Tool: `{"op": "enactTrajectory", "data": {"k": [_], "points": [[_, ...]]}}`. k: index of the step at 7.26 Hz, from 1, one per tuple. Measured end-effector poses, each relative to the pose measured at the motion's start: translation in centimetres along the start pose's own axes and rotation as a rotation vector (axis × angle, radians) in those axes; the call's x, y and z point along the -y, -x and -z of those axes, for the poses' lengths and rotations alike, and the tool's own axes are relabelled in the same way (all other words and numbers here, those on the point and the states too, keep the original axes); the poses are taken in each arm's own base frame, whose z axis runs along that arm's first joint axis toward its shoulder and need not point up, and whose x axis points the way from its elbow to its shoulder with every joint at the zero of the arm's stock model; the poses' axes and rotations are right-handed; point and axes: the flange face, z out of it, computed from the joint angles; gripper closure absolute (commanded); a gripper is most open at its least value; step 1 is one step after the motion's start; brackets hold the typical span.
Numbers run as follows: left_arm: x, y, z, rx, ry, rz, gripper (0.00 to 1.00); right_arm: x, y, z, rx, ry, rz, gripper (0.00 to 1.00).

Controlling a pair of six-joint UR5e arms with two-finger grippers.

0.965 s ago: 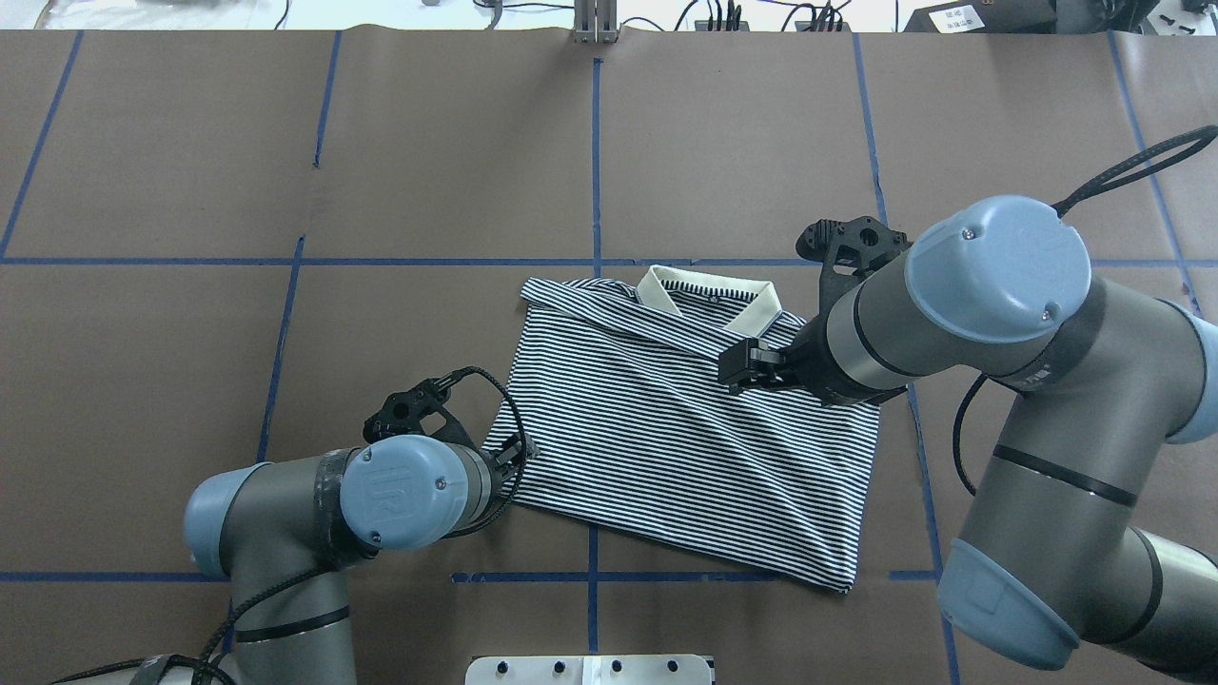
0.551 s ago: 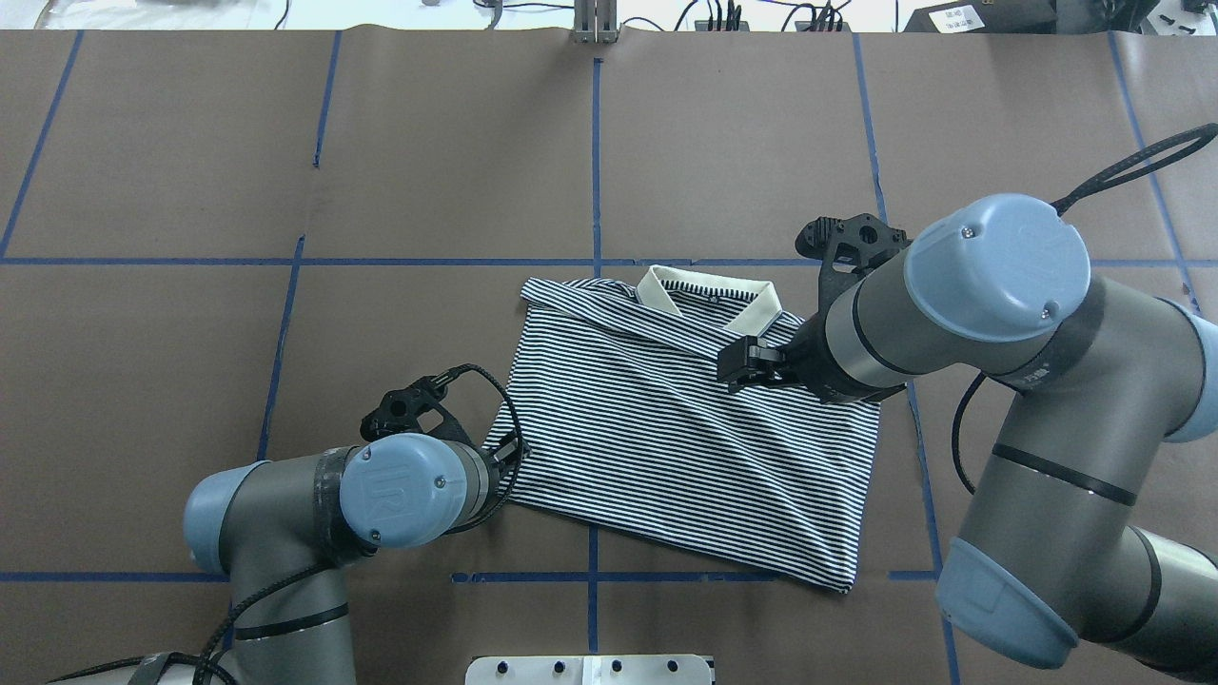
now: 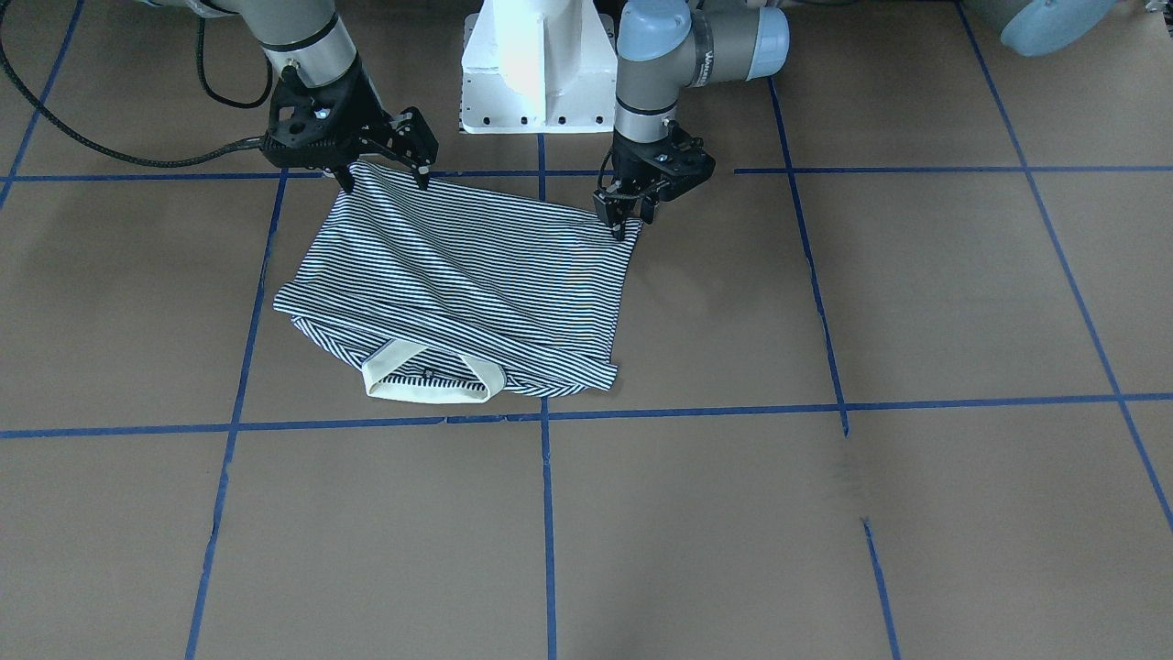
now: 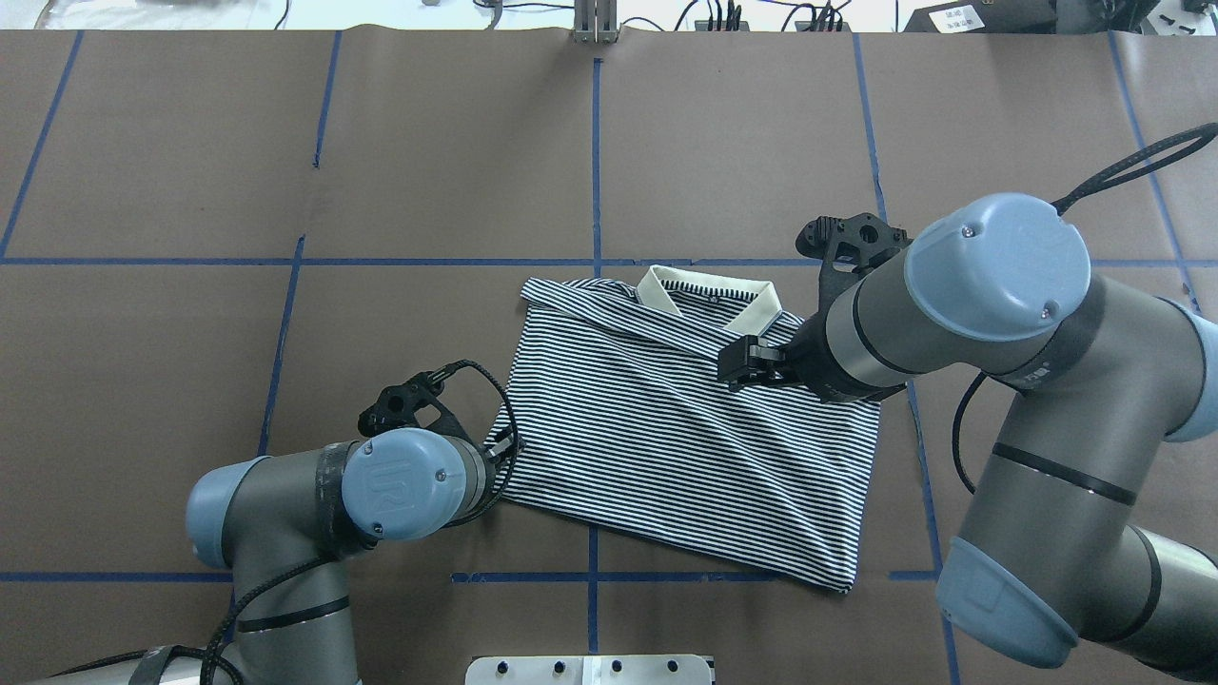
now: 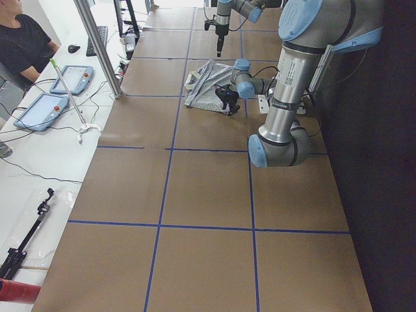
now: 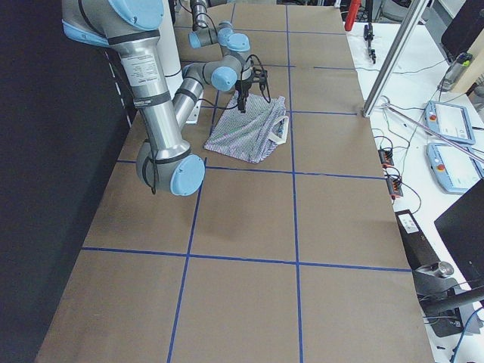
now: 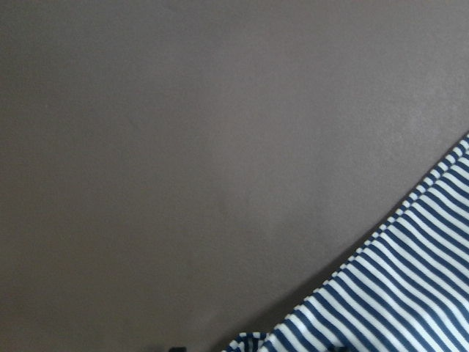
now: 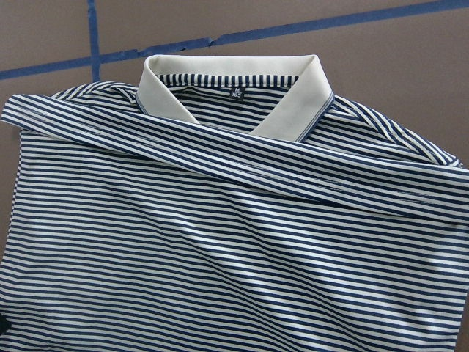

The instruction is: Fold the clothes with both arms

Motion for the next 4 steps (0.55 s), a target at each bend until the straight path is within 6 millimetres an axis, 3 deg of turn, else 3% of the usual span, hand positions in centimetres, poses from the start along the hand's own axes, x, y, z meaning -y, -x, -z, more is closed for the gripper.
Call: {"op": "enactTrajectory", "data": {"k": [1,4], "points": [[0.01,-0.04,0.02,-0.001,0.0,-0.003,1.0,0.01,-0.01,0.0,0.0,0.0,0.0,0.0],[0.07,-0.1,0.16,-0.004,0.002,-0.013,1.0,0.11,-0.11,-0.05,-0.003,-0.002,-0.002,0.0]]}}
